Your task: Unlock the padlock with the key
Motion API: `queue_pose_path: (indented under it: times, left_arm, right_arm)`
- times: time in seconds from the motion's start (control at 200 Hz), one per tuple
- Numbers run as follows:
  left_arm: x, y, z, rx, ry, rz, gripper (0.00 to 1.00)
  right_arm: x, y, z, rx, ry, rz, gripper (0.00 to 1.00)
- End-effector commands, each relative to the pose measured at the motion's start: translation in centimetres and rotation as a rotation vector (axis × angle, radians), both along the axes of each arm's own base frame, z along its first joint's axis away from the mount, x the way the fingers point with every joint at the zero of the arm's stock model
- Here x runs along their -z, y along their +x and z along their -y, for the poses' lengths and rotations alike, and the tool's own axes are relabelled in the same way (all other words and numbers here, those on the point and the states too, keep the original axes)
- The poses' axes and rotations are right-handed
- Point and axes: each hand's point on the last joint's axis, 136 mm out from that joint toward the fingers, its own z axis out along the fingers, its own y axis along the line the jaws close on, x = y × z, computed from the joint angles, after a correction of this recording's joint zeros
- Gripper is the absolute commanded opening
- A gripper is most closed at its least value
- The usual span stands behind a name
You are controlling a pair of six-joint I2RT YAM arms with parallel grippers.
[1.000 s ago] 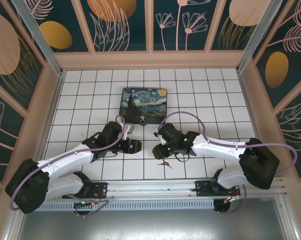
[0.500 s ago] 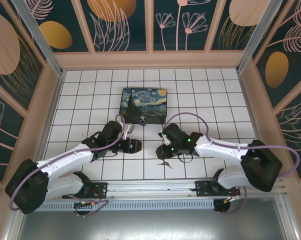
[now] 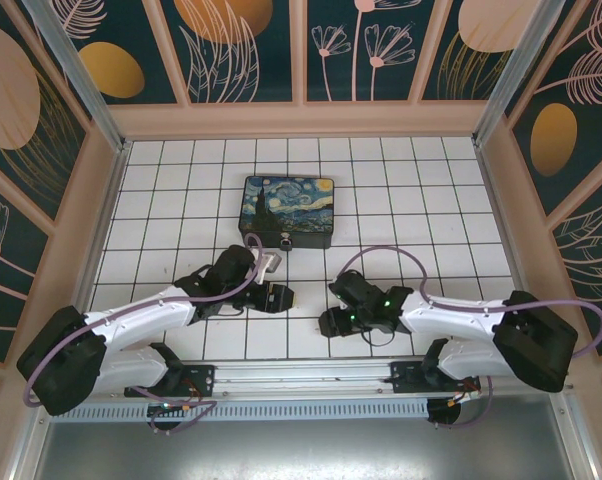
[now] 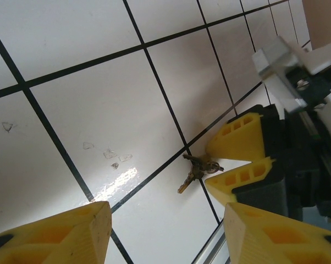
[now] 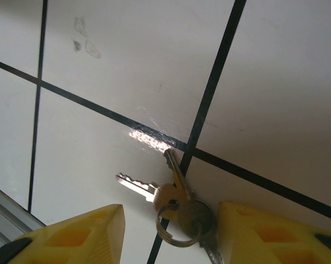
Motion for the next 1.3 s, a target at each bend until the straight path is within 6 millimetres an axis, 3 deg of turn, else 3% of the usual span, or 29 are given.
queue_pose_path:
  times: [0.0, 0.37, 0.661, 0.951, 1.101, 1.296]
  left_arm:
    - [-1.2, 0.5, 0.6, -0.001, -0.029, 0.026, 0.57]
    - [-1.3, 0.7, 0.2, -0.011, -0.006, 0.046, 0.57]
    - [-1.7, 1.0, 0.5, -0.007, -0.008, 0.058, 0.57]
    - [-3.5, 1.1, 2.0, 0.020, -0.099, 0.059, 0.56]
    - [-4.8, 1.7, 2.6, 0.034, -0.161, 0.069, 0.44]
    - [-8.6, 2.1, 3.0, 0.074, -0.326, 0.116, 0.37]
  right_arm:
    - [0.7, 0.1, -0.2, 0.009, -0.042, 0.021, 0.48]
    - [2.9, -0.5, 0.6, 0.002, -0.201, 0.020, 0.30]
    - [2.6, -0.3, 0.6, 0.011, -0.188, 0.038, 0.11]
    - [-1.3, 1.4, -0.6, 0.025, -0.037, 0.139, 0.04]
    - [-3.3, 2.6, -0.9, 0.025, 0.053, 0.205, 0.01]
    - [-8.5, 3.8, -3.4, -0.085, 0.301, 0.336, 0.00]
